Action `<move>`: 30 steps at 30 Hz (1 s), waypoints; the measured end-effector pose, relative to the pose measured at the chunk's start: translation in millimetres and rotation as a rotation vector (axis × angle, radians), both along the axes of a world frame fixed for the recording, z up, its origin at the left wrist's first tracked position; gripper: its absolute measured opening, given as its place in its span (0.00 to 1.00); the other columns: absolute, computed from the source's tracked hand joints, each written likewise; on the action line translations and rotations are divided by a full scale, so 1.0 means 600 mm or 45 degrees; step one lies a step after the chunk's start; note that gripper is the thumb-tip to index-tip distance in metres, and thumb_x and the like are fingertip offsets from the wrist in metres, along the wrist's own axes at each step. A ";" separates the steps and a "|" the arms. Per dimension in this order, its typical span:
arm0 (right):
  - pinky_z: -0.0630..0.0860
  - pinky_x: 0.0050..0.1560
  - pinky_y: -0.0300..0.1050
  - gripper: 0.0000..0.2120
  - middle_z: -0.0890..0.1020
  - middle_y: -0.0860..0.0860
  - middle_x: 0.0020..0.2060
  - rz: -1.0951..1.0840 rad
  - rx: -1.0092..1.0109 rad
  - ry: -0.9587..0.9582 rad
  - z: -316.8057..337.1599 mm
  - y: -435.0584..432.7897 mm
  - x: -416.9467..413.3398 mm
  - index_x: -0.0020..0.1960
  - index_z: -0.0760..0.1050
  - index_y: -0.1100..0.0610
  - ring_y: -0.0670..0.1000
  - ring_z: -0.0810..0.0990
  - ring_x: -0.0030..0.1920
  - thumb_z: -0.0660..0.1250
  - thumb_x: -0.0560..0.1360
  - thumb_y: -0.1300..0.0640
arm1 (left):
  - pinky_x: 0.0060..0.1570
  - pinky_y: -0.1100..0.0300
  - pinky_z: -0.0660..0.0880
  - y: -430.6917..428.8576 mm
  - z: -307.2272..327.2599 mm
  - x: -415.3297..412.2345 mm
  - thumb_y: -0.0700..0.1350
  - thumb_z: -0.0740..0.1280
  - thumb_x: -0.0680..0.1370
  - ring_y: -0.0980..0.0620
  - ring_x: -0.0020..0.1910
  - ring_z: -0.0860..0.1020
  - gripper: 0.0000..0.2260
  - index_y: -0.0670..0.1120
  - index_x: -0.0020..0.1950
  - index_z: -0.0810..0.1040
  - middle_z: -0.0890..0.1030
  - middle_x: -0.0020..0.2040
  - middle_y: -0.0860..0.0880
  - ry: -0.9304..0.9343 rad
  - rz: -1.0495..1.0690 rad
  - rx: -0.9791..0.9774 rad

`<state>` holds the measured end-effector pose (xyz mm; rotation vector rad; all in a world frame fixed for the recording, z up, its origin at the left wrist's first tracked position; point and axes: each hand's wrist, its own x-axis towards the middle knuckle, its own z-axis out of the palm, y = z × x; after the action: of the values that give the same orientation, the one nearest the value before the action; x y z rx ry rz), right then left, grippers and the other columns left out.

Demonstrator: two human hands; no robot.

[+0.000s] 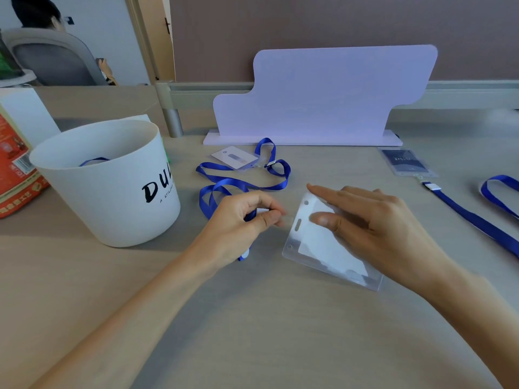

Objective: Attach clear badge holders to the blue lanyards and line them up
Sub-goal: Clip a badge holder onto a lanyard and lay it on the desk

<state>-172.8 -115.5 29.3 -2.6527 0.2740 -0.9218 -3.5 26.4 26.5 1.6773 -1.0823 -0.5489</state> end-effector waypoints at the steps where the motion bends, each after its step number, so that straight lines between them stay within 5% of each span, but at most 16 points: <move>1: 0.70 0.37 0.50 0.18 0.69 0.45 0.32 0.013 0.003 -0.004 0.002 0.001 0.000 0.67 0.74 0.47 0.52 0.69 0.32 0.62 0.78 0.47 | 0.54 0.63 0.74 0.000 -0.001 0.000 0.38 0.65 0.78 0.55 0.49 0.82 0.09 0.51 0.44 0.80 0.85 0.39 0.55 -0.011 -0.008 0.012; 8: 0.65 0.40 0.41 0.17 0.69 0.36 0.37 0.008 -0.087 0.030 -0.003 0.003 0.002 0.65 0.76 0.51 0.42 0.71 0.35 0.62 0.78 0.48 | 0.48 0.72 0.73 0.002 0.004 -0.008 0.37 0.65 0.78 0.63 0.44 0.81 0.09 0.50 0.44 0.79 0.83 0.38 0.59 -0.013 -0.126 0.035; 14: 0.67 0.43 0.43 0.17 0.80 0.45 0.44 -0.147 -0.231 0.005 -0.007 0.007 0.000 0.63 0.78 0.50 0.51 0.77 0.38 0.59 0.78 0.47 | 0.47 0.64 0.71 0.004 0.008 -0.014 0.48 0.65 0.79 0.58 0.42 0.76 0.07 0.48 0.47 0.81 0.83 0.44 0.49 0.057 -0.164 0.053; 20: 0.71 0.41 0.47 0.15 0.81 0.47 0.43 -0.137 -0.282 -0.042 -0.011 0.012 0.005 0.61 0.80 0.52 0.51 0.79 0.38 0.62 0.77 0.49 | 0.50 0.63 0.72 0.000 0.000 -0.023 0.59 0.73 0.66 0.58 0.47 0.79 0.14 0.55 0.47 0.79 0.81 0.42 0.57 -0.017 -0.071 0.091; 24: 0.71 0.41 0.47 0.16 0.81 0.47 0.42 -0.140 -0.283 -0.018 -0.013 0.014 0.005 0.60 0.80 0.51 0.51 0.79 0.37 0.62 0.77 0.48 | 0.52 0.60 0.74 -0.004 -0.005 -0.021 0.58 0.72 0.67 0.59 0.47 0.79 0.11 0.55 0.45 0.79 0.81 0.41 0.56 -0.074 -0.057 0.125; 30: 0.64 0.43 0.40 0.16 0.78 0.43 0.40 -0.186 -0.185 0.003 -0.011 0.010 0.003 0.59 0.81 0.49 0.50 0.76 0.34 0.62 0.76 0.46 | 0.33 0.70 0.65 0.004 0.005 -0.007 0.51 0.68 0.76 0.62 0.30 0.70 0.07 0.50 0.45 0.83 0.76 0.30 0.62 -0.118 -0.187 0.290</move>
<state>-171.1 -109.5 22.7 -2.7969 0.4215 -1.0196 -7.9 28.8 29.6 1.8437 -1.2553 -0.7172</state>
